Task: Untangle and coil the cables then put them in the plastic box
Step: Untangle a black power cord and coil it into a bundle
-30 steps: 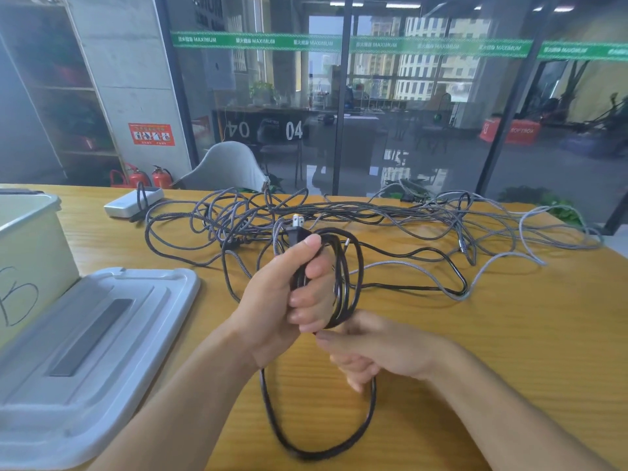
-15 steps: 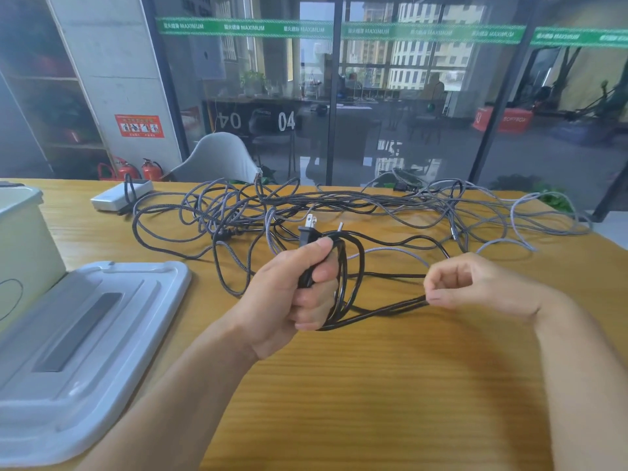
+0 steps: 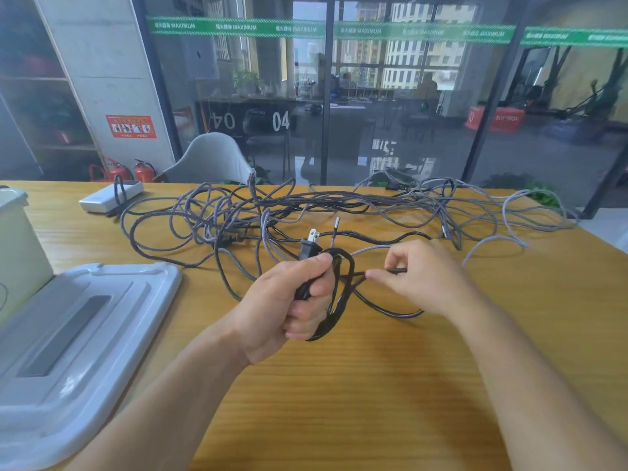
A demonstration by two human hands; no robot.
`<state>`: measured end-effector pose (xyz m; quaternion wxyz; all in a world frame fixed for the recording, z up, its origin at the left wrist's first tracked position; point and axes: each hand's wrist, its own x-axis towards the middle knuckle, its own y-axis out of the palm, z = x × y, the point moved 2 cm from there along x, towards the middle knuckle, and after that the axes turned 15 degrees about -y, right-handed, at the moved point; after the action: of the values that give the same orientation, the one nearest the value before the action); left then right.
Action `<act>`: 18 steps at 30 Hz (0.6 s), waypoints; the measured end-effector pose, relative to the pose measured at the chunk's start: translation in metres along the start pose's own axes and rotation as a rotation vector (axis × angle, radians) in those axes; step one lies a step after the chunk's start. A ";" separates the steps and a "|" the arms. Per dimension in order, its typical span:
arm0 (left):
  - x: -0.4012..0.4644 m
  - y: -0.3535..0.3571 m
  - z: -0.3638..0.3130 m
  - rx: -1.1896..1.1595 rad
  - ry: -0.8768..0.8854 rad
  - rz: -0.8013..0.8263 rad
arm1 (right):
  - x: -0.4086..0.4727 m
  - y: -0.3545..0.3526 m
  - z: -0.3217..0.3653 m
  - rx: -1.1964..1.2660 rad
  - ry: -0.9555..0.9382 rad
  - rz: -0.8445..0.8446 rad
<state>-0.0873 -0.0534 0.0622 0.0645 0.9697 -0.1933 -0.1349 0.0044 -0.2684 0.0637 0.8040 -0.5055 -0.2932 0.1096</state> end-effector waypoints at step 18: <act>0.009 0.001 0.010 0.234 -0.018 -0.123 | -0.001 0.018 0.050 0.906 -0.061 -0.135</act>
<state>-0.0827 -0.0585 0.0503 -0.0593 0.9793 -0.1484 -0.1239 -0.0231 -0.2230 0.0635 0.9403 -0.0793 -0.2718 0.1888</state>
